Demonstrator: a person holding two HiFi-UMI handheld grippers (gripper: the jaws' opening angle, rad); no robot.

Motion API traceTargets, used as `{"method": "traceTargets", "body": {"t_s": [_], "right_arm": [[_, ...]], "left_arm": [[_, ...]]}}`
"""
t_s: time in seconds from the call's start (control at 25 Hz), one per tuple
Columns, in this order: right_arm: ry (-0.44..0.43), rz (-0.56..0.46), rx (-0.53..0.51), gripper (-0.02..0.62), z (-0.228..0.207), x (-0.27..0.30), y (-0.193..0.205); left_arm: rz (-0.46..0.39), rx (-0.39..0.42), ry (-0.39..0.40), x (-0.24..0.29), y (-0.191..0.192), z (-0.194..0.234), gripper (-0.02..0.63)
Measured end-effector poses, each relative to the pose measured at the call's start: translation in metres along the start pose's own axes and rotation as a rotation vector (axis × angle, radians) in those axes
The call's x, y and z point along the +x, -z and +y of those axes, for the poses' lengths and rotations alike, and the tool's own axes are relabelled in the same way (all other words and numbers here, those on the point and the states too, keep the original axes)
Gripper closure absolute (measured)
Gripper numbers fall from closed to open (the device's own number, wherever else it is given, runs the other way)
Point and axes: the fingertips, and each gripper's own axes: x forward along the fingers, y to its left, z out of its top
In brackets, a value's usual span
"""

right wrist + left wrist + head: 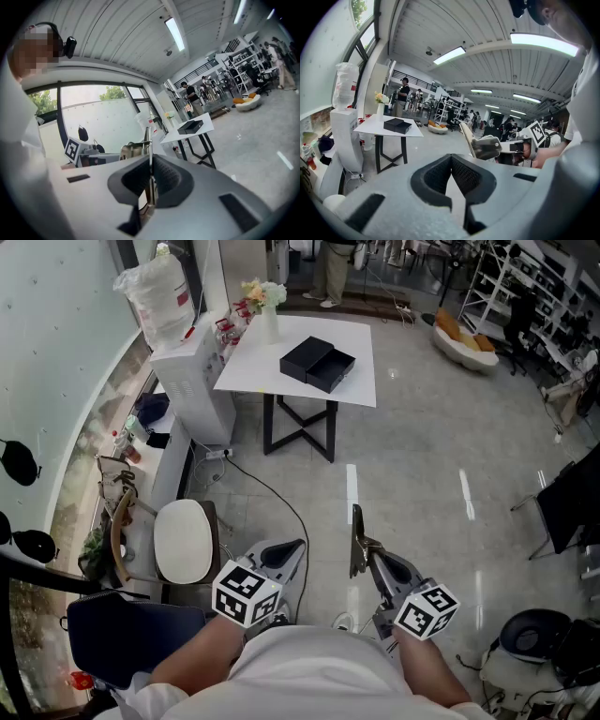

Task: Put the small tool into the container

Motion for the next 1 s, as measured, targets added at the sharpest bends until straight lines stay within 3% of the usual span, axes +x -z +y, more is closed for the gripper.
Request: {"method": "traceTargets", "body": {"t_s": [0.68,1.0], "right_arm": [[-0.022,0.014,0.029,0.584,0.006,0.005,0.004],[-0.001,0.008,0.048,0.583,0.013,0.026,0.011]], "left_arm": [[-0.007,-0.016,-0.006,0.0,0.002,0.004,0.598],[-0.005,-0.027,0.0,-0.009,0.004,0.027,0.598]]}}
